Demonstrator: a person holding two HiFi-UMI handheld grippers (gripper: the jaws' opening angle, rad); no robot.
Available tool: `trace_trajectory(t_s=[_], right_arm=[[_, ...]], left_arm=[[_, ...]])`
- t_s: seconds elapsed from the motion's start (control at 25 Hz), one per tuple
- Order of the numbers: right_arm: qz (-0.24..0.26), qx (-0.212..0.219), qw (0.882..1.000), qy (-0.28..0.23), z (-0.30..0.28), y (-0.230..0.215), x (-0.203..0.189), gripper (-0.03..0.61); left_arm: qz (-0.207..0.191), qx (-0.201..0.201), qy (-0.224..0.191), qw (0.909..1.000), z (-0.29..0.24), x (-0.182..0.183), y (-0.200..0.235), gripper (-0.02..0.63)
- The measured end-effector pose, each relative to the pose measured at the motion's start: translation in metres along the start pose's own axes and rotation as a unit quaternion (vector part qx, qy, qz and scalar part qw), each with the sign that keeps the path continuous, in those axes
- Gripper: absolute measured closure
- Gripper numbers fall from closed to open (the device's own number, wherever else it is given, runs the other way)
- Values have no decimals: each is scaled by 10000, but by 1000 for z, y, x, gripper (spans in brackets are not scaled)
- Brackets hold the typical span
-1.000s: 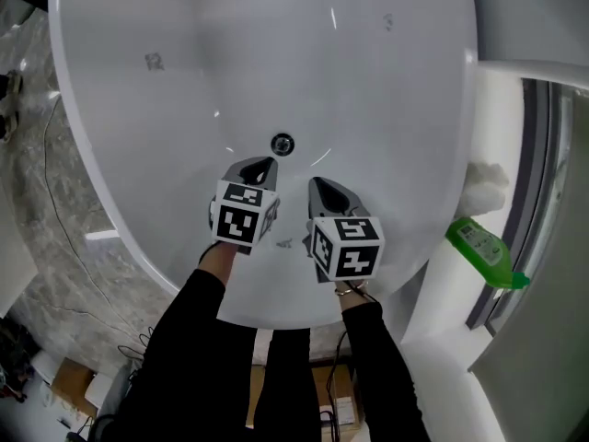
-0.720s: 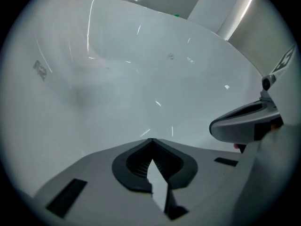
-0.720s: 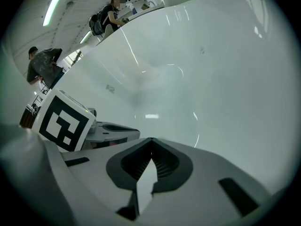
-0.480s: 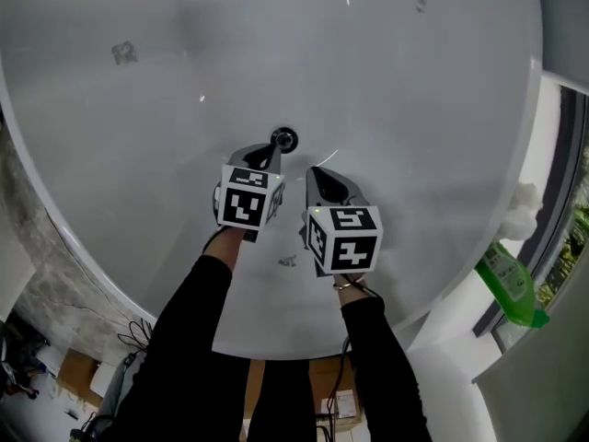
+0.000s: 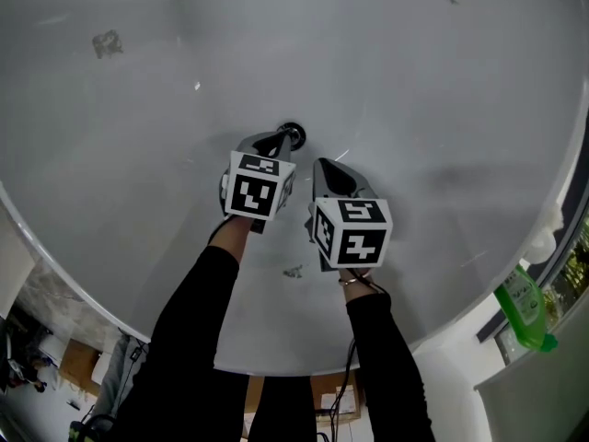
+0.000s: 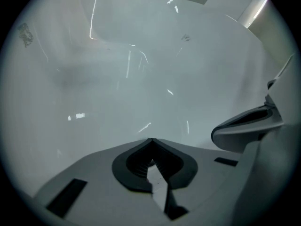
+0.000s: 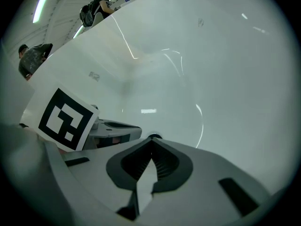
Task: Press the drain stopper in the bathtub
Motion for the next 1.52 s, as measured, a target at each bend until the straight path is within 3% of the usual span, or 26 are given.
trace_trajectory(t_s=[0.68, 1.52], right_arm=[[-197, -40, 9997, 110, -35, -23, -20, 577], [-138, -29, 9996, 242, -51, -24, -32, 577]], left_arm=[[155, -19, 178, 9997, -44, -39, -6, 609], [307, 115, 323, 9989, -67, -55, -2, 609]])
Point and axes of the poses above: the fingertips, and each gripper's own axes: z backward along the fingers, y to its left, x out of its top, the point moved 10 cm from there along z, backward along the fingers, and after that the axes turned 8 degrees about -z, right-handed, at the moved point
